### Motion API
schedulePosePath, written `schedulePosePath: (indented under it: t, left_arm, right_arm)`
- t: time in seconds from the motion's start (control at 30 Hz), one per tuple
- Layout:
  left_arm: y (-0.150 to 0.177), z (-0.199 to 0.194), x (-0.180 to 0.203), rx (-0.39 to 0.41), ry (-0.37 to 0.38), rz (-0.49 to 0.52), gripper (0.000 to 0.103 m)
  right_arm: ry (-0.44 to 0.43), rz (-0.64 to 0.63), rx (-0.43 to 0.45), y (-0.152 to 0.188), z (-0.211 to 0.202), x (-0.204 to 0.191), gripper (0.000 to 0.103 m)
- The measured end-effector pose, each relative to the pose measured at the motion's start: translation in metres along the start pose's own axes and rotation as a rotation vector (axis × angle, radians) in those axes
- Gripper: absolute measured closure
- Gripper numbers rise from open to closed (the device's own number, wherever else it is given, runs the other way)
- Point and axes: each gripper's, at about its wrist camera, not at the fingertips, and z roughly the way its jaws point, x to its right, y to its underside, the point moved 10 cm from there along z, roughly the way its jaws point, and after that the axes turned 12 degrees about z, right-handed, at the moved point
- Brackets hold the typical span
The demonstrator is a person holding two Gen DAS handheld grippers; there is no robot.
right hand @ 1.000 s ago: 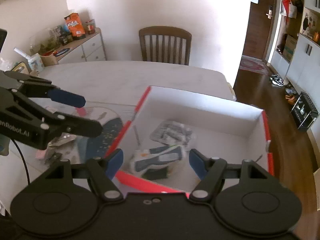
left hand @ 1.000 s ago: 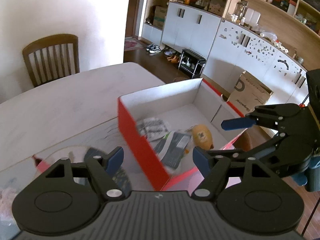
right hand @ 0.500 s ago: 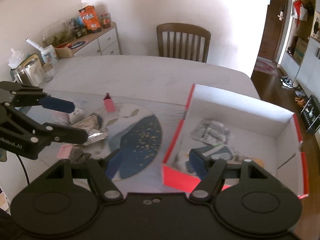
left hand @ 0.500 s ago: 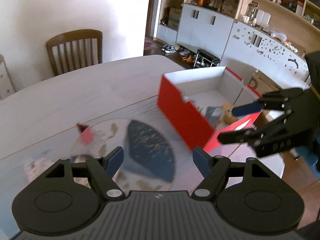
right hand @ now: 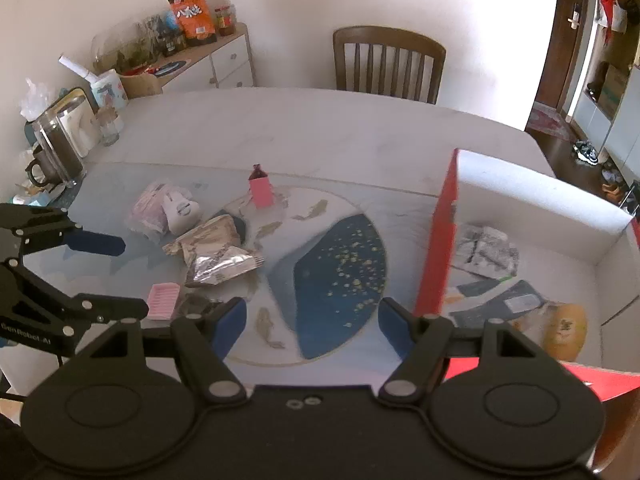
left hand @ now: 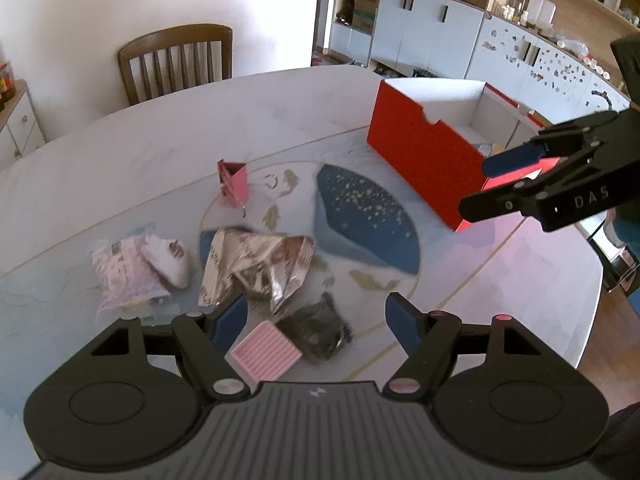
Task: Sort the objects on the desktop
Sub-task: 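Withdraw both grippers from the shoebox back over the table, then grasp the pink ridged pad with left gripper while right gripper grasps the black bag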
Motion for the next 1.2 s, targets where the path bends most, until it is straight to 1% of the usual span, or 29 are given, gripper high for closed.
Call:
schedulePosePath:
  t: [0.07, 0.1, 0.13, 0.3, 0.5, 0.73, 0.9, 0.97, 1.2]
  left_arm:
    - [0.006, 0.002, -0.001, -0.004, 0.001, 0.016, 0.026]
    - [0.01, 0.003, -0.001, -0.006, 0.004, 0.024, 0.022]
    - [0.014, 0.005, -0.002, -0.009, 0.005, 0.033, 0.021]
    - [0.034, 0.015, -0.005, -0.027, 0.009, 0.075, 0.02]
    - [0.049, 0.03, -0.01, -0.042, 0.033, 0.125, 0.019]
    - [0.058, 0.042, -0.018, -0.053, 0.072, 0.186, 0.019]
    - [0.063, 0.052, -0.021, -0.062, 0.083, 0.249, 0.019]
    - [0.064, 0.056, -0.022, -0.062, 0.076, 0.275, 0.019]
    - [0.066, 0.064, -0.023, -0.063, 0.088, 0.302, 0.019]
  right_arm:
    - [-0.001, 0.0, -0.004, 0.001, 0.005, -0.007, 0.03]
    - [-0.002, 0.002, -0.007, 0.002, 0.007, -0.01, 0.03]
    - [-0.003, 0.004, -0.012, 0.002, 0.01, -0.012, 0.03]
    - [-0.003, 0.004, -0.051, 0.011, 0.029, -0.026, 0.03]
    - [-0.011, 0.022, -0.089, 0.021, 0.047, -0.038, 0.029]
    - [-0.014, 0.019, -0.123, 0.031, 0.065, -0.057, 0.029]
    - [-0.015, 0.025, -0.153, 0.039, 0.079, -0.07, 0.029]
    - [-0.009, 0.028, -0.171, 0.043, 0.086, -0.073, 0.029]
    - [-0.012, 0.035, -0.221, 0.054, 0.104, -0.083, 0.029]
